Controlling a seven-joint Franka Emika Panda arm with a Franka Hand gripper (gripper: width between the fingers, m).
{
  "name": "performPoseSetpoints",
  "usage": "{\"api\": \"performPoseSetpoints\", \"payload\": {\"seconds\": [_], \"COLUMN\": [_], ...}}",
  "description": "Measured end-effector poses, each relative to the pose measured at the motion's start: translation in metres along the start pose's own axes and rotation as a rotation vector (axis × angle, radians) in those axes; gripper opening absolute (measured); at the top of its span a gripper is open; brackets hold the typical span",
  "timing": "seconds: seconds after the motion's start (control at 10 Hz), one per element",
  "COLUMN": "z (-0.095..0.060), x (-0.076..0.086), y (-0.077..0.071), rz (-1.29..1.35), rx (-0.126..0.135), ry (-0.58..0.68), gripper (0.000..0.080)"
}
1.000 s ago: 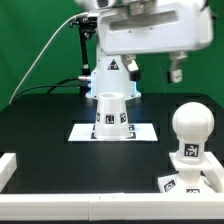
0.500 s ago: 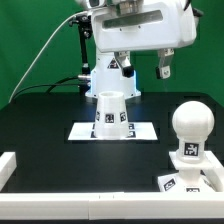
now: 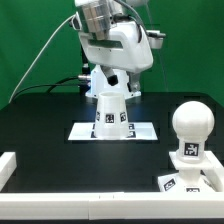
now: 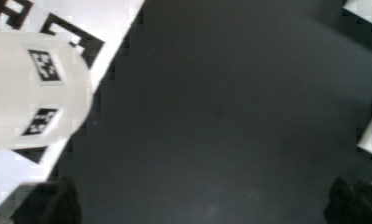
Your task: Assemble lamp
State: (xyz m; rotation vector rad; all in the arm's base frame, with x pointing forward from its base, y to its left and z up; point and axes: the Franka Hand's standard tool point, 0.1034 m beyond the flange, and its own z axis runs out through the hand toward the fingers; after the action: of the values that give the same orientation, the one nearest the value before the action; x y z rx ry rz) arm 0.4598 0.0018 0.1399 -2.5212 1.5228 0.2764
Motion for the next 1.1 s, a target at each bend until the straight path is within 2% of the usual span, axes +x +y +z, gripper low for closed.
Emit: {"api": "performPoseSetpoints", "payload": {"seconds": [0.3, 0.4, 0.6, 0.7, 1.1], "z": [0.0, 0.002, 0.016, 0.023, 0.024], "x": [0.0, -0.003, -0.016, -0.018, -0.017], "y": [-0.001, 0.006, 0.044, 0.057, 0.057], "rz": [-0.007, 0.013, 0.071, 0.071, 0.075], "rx": [0.0, -0.005, -0.041, -0.057, -0.059], "ry": [0.001, -0.006, -0.019, 0.004, 0.002], "gripper": [0.0699, 0.0699, 0.0699, 0.0699, 0.0699]}}
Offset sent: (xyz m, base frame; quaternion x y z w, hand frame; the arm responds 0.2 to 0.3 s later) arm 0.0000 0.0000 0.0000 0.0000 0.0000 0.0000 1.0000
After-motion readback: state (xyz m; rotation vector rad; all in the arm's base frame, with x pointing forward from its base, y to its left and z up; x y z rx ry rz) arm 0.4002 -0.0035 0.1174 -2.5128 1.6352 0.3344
